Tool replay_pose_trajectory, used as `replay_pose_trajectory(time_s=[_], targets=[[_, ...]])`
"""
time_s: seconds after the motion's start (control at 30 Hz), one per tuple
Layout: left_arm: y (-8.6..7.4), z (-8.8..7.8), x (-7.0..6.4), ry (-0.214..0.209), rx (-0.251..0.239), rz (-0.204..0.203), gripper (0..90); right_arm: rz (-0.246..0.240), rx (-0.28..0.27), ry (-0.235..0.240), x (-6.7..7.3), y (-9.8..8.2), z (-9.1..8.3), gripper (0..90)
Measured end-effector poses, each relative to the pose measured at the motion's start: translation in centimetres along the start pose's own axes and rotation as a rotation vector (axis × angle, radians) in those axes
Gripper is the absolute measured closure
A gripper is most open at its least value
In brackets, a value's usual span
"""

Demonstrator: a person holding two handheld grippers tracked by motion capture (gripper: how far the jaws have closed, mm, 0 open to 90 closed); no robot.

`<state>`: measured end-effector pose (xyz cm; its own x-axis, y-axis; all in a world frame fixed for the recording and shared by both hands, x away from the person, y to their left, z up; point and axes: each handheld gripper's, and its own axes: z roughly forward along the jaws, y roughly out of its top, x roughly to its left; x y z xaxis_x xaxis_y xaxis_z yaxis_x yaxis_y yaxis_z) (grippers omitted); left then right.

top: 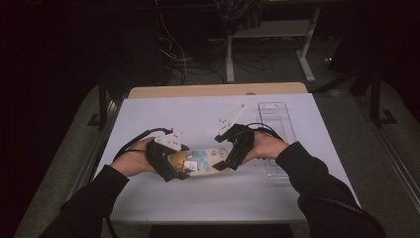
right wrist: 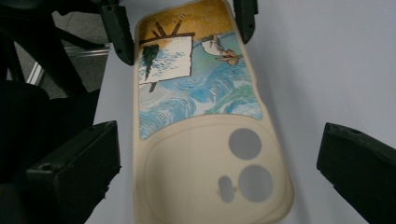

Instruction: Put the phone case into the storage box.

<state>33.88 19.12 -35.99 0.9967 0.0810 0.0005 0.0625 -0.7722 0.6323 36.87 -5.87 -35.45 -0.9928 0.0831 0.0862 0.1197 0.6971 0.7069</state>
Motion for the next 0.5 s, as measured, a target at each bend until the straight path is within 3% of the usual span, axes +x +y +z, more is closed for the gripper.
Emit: replay_pose_trajectory(time_s=[0.5], targets=[[0.8, 0.2, -0.3, -0.009, 0.009, 0.034, 11.2, -0.052, 0.052, 0.037, 0.8, 0.1, 1.7, 0.0]])
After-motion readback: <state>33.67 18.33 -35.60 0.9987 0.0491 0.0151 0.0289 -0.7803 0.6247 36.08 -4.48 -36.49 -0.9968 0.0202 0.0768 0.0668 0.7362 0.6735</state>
